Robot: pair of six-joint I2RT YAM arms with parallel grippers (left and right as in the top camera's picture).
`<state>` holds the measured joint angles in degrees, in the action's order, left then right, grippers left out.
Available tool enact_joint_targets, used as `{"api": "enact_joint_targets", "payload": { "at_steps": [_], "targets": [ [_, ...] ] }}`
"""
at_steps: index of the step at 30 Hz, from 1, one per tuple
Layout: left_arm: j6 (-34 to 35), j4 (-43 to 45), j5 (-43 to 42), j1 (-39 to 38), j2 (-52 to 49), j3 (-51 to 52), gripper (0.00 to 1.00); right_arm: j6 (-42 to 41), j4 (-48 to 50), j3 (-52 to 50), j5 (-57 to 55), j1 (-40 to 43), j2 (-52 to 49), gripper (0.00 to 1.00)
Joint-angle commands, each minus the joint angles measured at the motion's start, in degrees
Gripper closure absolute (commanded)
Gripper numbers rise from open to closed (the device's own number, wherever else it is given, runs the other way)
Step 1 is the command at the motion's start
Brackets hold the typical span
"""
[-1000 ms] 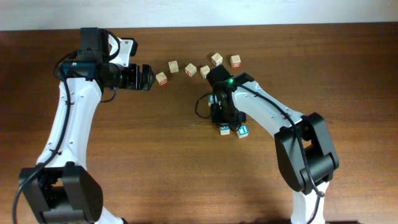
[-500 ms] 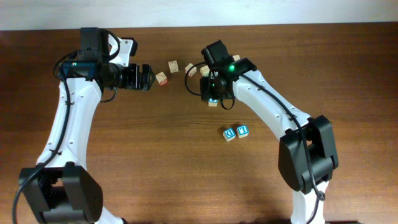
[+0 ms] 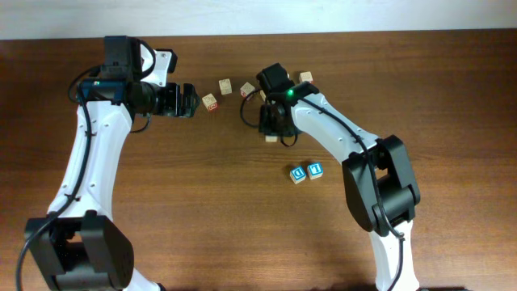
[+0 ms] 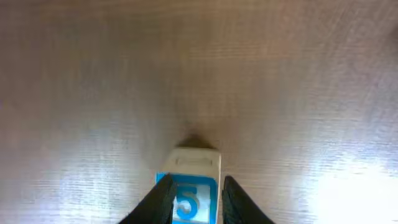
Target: Rotate 4 blocks
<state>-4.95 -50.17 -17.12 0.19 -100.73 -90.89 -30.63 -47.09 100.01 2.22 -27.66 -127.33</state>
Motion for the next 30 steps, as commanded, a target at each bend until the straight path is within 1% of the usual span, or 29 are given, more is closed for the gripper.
{"api": "enact_joint_targets", "payload": {
  "at_steps": [1, 5, 8, 12, 13, 14, 15, 16, 17, 18, 19, 21, 22, 24, 28, 29, 30],
  "targets": [
    [-0.33, -0.04, 0.39, -0.02, -0.09, -0.94, 0.01, 2.38, -6.99, -0.76, 5.86, -0.46, -0.66, 0.74],
    [-0.33, -0.04, 0.39, -0.02, -0.09, -0.94, 0.01, 5.81, -16.24, -0.76, 8.37, -0.46, -0.66, 0.73],
    [-0.33, -0.04, 0.39, -0.02, -0.09, -0.94, 0.01, 10.60, -23.54, -0.76, 8.15, -0.46, -0.66, 0.73],
    [-0.33, -0.04, 0.39, -0.02, -0.09, -0.94, 0.01, 11.82, -27.76, -0.76, 8.13, -0.46, -0.66, 0.72],
    [-0.33, -0.04, 0.39, -0.02, -0.09, -0.94, 0.01, 11.82, -27.96, -0.68, 8.13, -0.46, -0.66, 0.68],
    [-0.33, -0.04, 0.39, -0.02, -0.09, -0.94, 0.01, 12.26, -27.96, -0.15, 8.13, -0.46, -0.63, 0.67],
    [-0.33, -0.04, 0.39, -0.02, -0.09, -0.94, 0.01, 13.18, -27.98, 1.29, 7.87, -0.39, -0.63, 0.63],
    [-0.33, -0.04, 0.39, -0.02, -0.09, -0.94, 0.01, 13.73, -28.22, 4.22, 6.78, 0.11, -0.44, 0.57],
    [-0.33, -0.04, 0.39, -0.02, -0.09, -0.94, 0.01, 13.70, -29.00, 9.49, 4.07, 1.66, -0.37, 0.53],
    [-0.33, -0.04, 0.39, -0.02, -0.09, -0.94, 0.01, 13.16, -28.76, 14.10, 2.25, 3.91, -0.37, 0.51],
    [-0.33, -0.04, 0.39, -0.02, -0.09, -0.94, 0.01, 8.28, -26.36, 17.64, -2.16, 7.65, -0.37, 0.48],
    [-0.33, -0.04, 0.39, -0.02, -0.09, -0.94, 0.01, 2.75, -21.22, 17.86, -2.91, 12.98, -0.55, 0.47],
    [-0.33, -0.04, 0.39, -0.02, -0.09, -0.94, 0.01, -1.42, -17.51, 17.20, -1.70, 16.94, -1.53, 0.43],
    [-0.33, -0.04, 0.39, -0.02, -0.09, -0.94, 0.01, -1.38, -14.99, 17.16, 1.68, 18.14, -3.63, 0.41],
    [-0.33, -0.04, 0.39, -0.02, -0.09, -0.94, 0.01, -2.91, -13.70, 17.16, 1.22, 17.00, -9.22, 0.39],
    [-0.33, -0.04, 0.39, -0.02, -0.09, -0.94, 0.01, -2.89, -13.77, 17.16, 1.88, 16.79, -10.05, 0.40],
    [-0.33, -0.04, 0.39, -0.02, -0.09, -0.94, 0.01, -2.86, -13.77, 16.79, 2.10, 15.89, -10.78, 0.47]
  ]
}}
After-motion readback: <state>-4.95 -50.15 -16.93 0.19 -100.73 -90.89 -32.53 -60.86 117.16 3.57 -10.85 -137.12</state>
